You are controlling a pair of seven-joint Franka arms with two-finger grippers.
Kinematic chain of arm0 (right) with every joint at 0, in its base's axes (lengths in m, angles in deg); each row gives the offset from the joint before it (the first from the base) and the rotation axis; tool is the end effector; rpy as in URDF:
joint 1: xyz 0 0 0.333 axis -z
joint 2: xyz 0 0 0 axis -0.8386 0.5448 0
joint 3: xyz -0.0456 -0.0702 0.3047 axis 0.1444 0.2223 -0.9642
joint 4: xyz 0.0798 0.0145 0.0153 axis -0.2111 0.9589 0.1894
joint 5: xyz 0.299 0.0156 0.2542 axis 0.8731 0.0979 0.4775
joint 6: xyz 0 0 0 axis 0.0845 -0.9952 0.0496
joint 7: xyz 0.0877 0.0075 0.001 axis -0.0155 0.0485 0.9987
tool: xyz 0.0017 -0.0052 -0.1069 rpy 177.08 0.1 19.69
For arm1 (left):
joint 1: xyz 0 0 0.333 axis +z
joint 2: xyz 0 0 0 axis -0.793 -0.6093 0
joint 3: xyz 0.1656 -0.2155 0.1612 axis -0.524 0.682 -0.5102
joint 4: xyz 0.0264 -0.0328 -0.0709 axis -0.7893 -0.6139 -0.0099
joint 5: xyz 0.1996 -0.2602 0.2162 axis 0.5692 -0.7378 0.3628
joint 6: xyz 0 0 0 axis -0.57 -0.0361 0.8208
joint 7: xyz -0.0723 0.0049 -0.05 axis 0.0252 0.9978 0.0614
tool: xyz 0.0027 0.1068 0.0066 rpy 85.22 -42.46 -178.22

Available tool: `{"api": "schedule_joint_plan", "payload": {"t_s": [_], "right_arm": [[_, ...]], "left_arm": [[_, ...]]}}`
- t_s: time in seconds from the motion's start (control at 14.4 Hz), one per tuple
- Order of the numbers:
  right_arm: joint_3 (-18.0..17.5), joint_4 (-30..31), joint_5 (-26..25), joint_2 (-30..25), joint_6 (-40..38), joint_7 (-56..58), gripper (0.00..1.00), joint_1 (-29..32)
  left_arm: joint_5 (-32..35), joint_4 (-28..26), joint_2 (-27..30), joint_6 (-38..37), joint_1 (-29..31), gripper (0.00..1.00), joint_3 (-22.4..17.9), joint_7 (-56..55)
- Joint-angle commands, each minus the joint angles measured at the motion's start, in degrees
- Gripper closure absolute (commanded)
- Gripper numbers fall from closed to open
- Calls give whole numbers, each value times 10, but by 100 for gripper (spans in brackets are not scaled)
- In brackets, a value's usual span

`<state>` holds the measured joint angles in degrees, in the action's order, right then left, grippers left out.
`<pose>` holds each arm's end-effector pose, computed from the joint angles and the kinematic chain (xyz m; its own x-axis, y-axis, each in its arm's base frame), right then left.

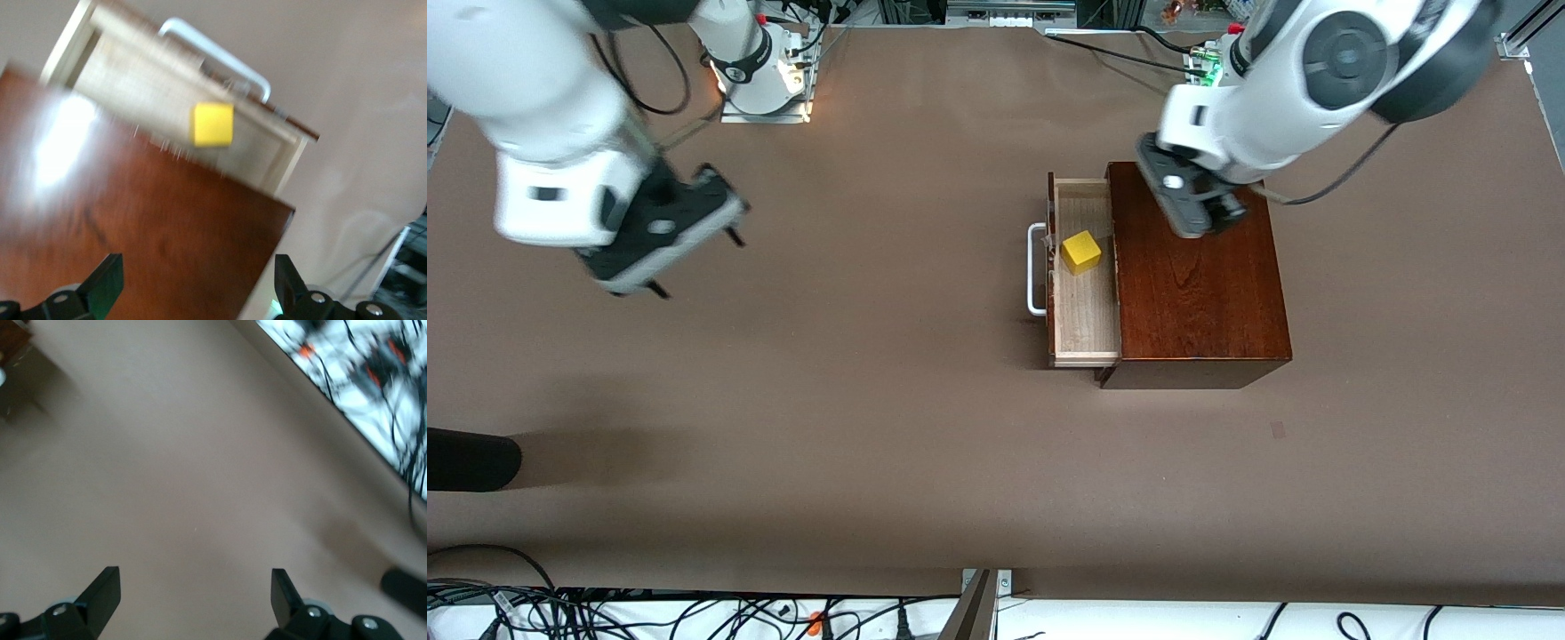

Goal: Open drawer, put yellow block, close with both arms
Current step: 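Raise the right gripper away while the left gripper moves to the drawer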

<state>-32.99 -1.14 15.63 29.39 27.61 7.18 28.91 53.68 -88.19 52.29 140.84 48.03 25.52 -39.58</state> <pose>0.5985 0.1864 0.6418 0.7849 0.6160 0.0663 0.6107 -0.7873 0.0851 0.5044 -0.2879 0.5076 0.4137 -0.9104 -0.0012 -0.8814 -0.4008 0.2500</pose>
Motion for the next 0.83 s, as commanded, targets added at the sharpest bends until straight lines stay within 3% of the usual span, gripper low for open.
{"api": "schedule_joint_plan", "payload": {"t_s": [0.0,0.21,0.42,0.76], "right_arm": [[-22,139,8,-108,24,-88,0,41],[-119,156,6,-130,11,-153,0,163],[-117,203,13,-159,19,-171,0,191],[-82,209,39,-162,9,-195,0,192]], "left_arm": [[-6,12,-53,84,5,0,68,69],[19,13,-113,186,-35,0,101,104],[117,12,-172,261,-84,0,102,117],[202,3,-250,338,-106,0,101,111]]}}
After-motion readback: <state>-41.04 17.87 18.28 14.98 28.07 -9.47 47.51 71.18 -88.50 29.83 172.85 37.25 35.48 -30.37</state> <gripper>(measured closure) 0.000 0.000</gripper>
